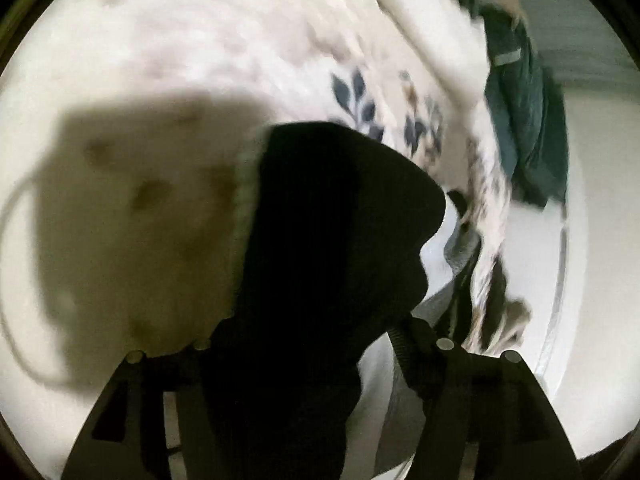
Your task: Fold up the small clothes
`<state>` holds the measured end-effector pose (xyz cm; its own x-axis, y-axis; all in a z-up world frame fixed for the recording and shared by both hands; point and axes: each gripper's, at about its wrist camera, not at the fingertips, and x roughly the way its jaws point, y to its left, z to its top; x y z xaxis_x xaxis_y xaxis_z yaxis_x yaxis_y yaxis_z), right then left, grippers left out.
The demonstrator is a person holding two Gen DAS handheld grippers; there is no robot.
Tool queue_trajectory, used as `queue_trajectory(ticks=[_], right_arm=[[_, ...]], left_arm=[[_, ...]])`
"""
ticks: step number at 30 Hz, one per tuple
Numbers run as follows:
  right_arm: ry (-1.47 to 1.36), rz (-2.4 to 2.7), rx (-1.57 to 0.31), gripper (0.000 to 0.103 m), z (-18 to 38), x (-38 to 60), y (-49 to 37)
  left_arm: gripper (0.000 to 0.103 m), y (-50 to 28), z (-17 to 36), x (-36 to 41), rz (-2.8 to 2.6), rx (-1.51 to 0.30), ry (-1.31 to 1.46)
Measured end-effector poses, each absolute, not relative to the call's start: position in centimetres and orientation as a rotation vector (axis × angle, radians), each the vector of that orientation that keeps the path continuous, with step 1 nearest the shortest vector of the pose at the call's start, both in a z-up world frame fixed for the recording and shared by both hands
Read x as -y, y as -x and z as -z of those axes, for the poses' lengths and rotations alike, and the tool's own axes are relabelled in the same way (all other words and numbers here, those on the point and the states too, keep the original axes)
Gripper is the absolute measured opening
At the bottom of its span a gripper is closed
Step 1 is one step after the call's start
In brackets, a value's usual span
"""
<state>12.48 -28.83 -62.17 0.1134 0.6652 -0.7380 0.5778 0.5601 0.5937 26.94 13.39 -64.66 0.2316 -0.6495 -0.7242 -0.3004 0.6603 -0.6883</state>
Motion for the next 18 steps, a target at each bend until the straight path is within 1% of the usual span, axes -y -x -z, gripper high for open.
queue_trajectory(ticks=[2,3,4,6,9,11,12,14,15,16,18], right_arm=[[-1.034,-0.113,-1.572,0.058,61.8,29.9,-12.3],[-0.989,-0.125,-1.592,0.060,61.3,30.7,-11.9],[-0.960,-0.123,-1.615,0.066,61.1,31.6,-11.3],[-0.922,-0.110,-1.664,0.067,60.6,33.1,-10.6],[-0.863,-0.066,-1.697,0.067,59.1,34.8,-10.2],[-0.770,-0.033,-1.664,0.067,57.4,35.8,-11.3],[-0.742,-0.031,-1.640,0.067,56.6,36.5,-11.9],[-0.672,-0.065,-1.562,0.067,54.3,35.3,-15.1],[-0.645,-0.092,-1.534,0.067,53.6,34.8,-16.4],[-0.603,-0.141,-1.509,0.067,53.1,33.8,-18.3],[-0.575,-0.226,-1.481,0.067,53.3,31.7,-21.7]], left_arm=[[0.060,-24.7,63.0,-15.0,0.229,-1.301,0.890],[0.061,-23.1,61.9,-16.1,0.174,-1.260,0.879],[0.063,-21.7,61.3,-16.8,0.132,-1.236,0.869],[0.066,-18.6,61.0,-18.4,0.016,-1.215,0.837],[0.066,-15.0,63.7,-19.0,-0.147,-1.297,0.704],[0.066,-13.6,66.0,-18.6,-0.162,-1.350,0.644],[0.066,-13.4,66.3,-18.1,-0.159,-1.338,0.606],[0.075,-13.6,66.3,-17.2,-0.164,-1.331,0.546],[0.091,-14.2,66.6,-16.7,-0.153,-1.343,0.532],[0.103,-14.6,66.8,-16.4,-0.143,-1.349,0.530],[0.103,-15.6,67.6,-15.4,-0.180,-1.378,0.466]])
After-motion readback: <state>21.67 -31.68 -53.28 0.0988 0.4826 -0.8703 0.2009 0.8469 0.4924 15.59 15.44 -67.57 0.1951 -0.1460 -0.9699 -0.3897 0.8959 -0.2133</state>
